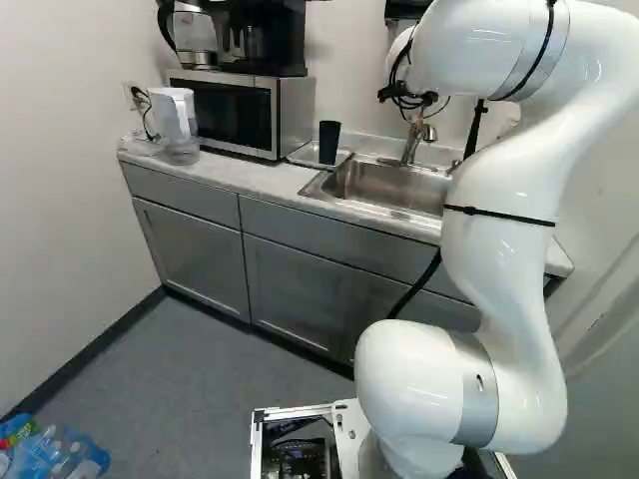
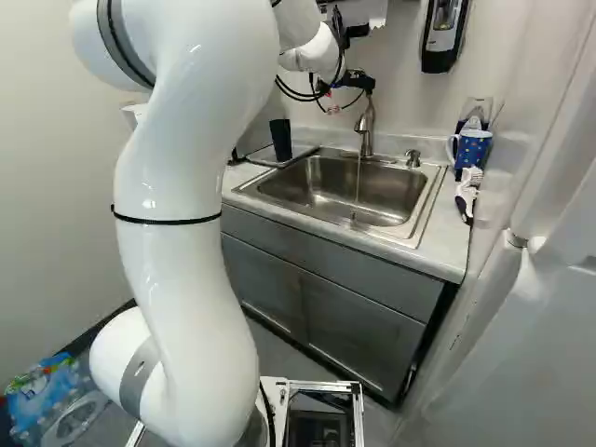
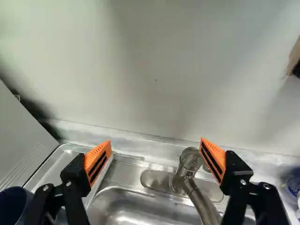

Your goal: Rinse the cup and place it in the tray

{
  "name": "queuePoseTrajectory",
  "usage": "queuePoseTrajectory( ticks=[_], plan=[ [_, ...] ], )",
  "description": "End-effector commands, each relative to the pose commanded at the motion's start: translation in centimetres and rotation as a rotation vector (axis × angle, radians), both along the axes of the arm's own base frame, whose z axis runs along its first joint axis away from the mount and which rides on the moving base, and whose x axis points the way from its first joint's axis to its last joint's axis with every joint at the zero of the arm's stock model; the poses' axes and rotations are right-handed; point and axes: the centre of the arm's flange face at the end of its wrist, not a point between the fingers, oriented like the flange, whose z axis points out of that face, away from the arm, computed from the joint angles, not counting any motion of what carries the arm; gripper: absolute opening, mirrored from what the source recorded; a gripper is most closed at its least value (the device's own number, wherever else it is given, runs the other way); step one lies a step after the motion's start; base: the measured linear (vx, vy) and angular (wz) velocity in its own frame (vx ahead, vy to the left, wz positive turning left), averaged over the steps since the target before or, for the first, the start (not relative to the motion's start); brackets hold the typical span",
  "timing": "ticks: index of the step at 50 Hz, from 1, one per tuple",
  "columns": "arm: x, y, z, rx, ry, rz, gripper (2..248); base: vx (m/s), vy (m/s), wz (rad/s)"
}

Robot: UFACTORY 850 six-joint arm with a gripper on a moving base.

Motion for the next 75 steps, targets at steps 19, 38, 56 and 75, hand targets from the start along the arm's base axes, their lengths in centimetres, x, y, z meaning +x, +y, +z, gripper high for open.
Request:
queuePoseTrajectory(
  ticks=[19, 38, 56, 75],
  plan=[
    [-0.1, 0.1, -0.3, 0.012, 0.036, 0.002, 247, 0.0, 0.0, 0.0],
    [-0.2, 0.1, -0.3, 0.011, 0.034, 0.002, 247, 0.0, 0.0, 0.0],
    [-1.8, 1.4, 0.9, -0.021, -0.064, 0.008, 247, 0.0, 0.0, 0.0],
    [-4.8, 4.0, 1.3, -0.018, -0.054, 0.034, 247, 0.0, 0.0, 0.0]
  ],
)
